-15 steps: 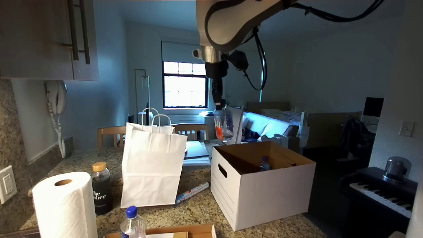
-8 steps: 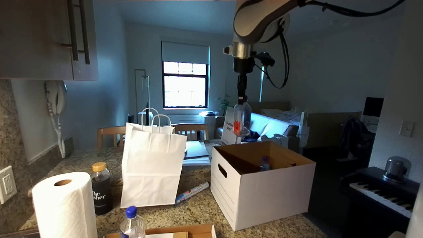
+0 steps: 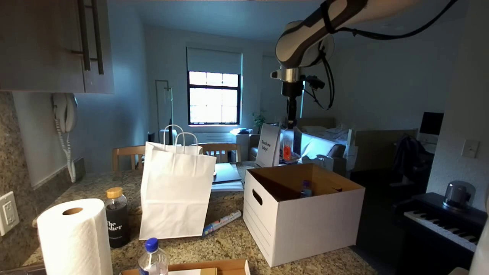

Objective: Place four empty water bottles inside the white storage box on the right

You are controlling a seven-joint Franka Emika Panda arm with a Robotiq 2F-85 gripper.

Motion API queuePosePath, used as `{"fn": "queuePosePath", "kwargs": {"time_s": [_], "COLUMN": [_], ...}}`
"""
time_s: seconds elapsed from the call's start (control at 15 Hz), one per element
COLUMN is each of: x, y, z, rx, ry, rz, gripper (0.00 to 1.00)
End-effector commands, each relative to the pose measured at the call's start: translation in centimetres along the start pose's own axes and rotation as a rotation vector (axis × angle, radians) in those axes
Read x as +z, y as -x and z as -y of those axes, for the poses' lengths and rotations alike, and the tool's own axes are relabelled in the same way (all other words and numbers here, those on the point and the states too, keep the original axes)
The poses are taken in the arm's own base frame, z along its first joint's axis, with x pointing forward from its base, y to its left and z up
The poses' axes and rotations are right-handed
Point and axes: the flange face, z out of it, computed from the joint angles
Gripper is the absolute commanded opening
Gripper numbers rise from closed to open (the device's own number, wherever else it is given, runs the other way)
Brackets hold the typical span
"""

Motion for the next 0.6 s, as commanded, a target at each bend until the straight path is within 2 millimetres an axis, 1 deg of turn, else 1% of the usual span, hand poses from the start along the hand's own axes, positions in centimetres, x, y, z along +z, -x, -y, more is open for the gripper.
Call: {"fn": "queuePosePath", "kwargs": {"time_s": [0.0,0.13,0.27,0.33,0.4,0.47,0.53], "x": [2.7,4.9,6.8,5.8,6.7,7.1,7.1], "y": [-0.1,-0.2,-0.2,0.0,-0.1,-0.2,-0.2], "z": [-4.5,-6.4,-7.6,-6.2,-6.6,-6.6,-6.6], "rx": [-0.068,-0.063,-0.055,-0.035,-0.033,-0.033,-0.035], "ry": [-0.044,-0.082,-0.114,-0.078,-0.086,-0.091,-0.091], "rz": [-0.034,-0.027,-0.019,-0.005,0.000,0.003,0.002], "gripper": [0.14,0.14,0.14,0.14,0.34,0.34,0.34]}}
